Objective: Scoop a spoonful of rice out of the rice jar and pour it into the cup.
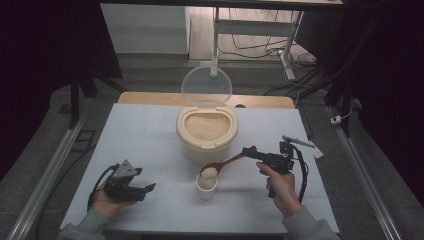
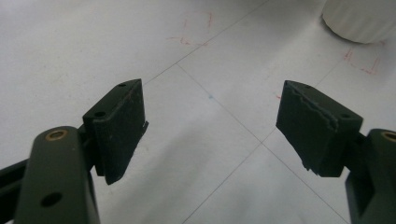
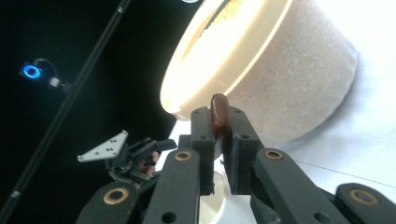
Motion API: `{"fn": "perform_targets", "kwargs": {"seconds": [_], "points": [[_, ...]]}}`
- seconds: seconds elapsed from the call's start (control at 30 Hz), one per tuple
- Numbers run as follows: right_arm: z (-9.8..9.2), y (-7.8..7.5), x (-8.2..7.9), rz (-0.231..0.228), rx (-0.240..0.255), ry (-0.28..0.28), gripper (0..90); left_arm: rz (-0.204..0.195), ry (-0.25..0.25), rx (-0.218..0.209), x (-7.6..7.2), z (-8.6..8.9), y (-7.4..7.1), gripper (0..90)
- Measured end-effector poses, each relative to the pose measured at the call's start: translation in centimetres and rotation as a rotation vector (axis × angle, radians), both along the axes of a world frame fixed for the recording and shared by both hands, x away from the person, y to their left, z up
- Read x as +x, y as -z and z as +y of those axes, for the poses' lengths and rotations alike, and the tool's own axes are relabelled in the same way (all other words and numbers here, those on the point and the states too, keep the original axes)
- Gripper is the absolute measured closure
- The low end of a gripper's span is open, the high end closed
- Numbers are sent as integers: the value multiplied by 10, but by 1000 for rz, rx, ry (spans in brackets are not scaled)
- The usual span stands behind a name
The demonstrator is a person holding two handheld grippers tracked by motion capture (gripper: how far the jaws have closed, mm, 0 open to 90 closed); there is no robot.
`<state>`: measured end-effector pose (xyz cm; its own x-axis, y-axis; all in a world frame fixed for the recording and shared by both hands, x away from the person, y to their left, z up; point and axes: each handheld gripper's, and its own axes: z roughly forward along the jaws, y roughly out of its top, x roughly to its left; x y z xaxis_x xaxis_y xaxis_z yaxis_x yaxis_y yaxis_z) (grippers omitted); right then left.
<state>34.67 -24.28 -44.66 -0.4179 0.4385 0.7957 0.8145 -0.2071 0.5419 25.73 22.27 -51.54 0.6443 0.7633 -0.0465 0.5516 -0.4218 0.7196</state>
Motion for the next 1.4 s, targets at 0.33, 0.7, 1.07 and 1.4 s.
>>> {"fn": "perform_targets", "kwargs": {"seconds": [0.33,0.7,1.07,1.4], "points": [[8,-14,-2,-75,-107,-19,832,-1,2,3,0,0,0,232],[18,-23,-6,-158,-182,-46,832,-2,3,3,0,0,0,232],[18,-37,-19,-335,-228,-88,832,-2,1,3,0,0,0,232],[19,-37,-21,-367,-231,-97,832,-1,-2,3,0,0,0,232]]}}
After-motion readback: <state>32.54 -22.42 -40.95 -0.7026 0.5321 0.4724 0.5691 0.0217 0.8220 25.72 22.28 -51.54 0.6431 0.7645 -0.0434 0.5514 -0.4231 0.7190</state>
